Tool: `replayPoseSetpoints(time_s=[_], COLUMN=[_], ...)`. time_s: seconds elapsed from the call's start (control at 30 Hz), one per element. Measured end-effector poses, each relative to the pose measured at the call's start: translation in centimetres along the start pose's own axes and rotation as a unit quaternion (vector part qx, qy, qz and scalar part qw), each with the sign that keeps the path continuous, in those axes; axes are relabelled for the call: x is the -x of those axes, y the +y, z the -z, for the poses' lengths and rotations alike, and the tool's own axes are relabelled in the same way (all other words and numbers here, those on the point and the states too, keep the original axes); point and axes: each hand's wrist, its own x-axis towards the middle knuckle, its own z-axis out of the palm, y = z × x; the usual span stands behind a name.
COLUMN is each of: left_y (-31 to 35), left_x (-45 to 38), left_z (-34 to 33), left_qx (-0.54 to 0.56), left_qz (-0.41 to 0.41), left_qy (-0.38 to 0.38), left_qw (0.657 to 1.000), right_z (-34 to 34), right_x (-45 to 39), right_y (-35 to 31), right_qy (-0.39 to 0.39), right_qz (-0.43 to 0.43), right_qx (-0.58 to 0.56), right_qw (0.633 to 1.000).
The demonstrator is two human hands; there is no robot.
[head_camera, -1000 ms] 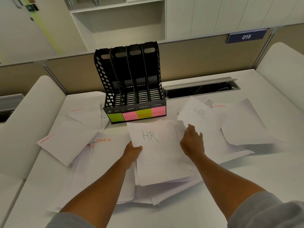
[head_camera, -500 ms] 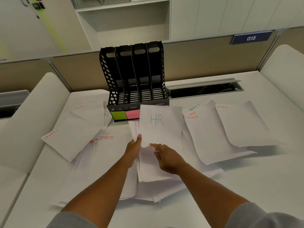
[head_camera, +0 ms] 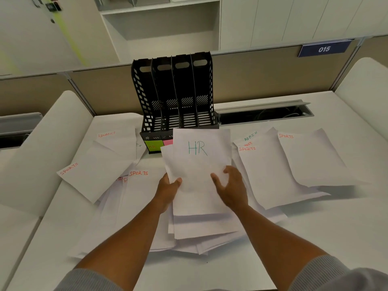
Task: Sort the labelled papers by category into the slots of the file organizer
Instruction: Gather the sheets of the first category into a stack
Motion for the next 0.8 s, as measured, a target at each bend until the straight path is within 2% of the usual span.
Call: replayPoseSetpoints(time_s=[0.1, 0.2, 0.33, 0.47, 0.63, 0.8], left_y=[0.4, 0.9, 1.7, 2.7, 4.0, 6.4], left_x=[0.0, -0.2, -0.4, -0.6, -0.7, -0.6], left_z=[0.7, 1.2, 1.5, 1.6, 1.3, -0.3], left_qx=[-0.005, -0.001, 0.025, 0.053, 0.064, 0.095], left_qz=[-0.02, -0.025, -0.024, -0.019, -0.064, -0.096], left_qy=[-0.004, -0.004, 0.003, 0.007, 0.038, 0.074], left_qw=[1.0, 1.0, 0.999, 0.998, 0.995, 0.988], right_z=[0.6, 1.0, 1.2, 1.4, 1.5, 1.7], right_x=[-1.3, -2.4, -2.8, -2.9, -3.6, -4.6], right_y=[-0.2, -0.7, -1.7, -2.7, -4.6, -7.4], right_qy=[0.028, -0.028, -0.068, -0.107, -0.086, -0.037], right_qz=[-0.127, -0.195, -0.185, -0.171, -0.144, -0.081], right_qx=[-0.063, -0.154, -0.215, -0.209, -0.216, -0.224], right_qw=[0.99, 0.968, 0.957, 0.957, 0.962, 0.97])
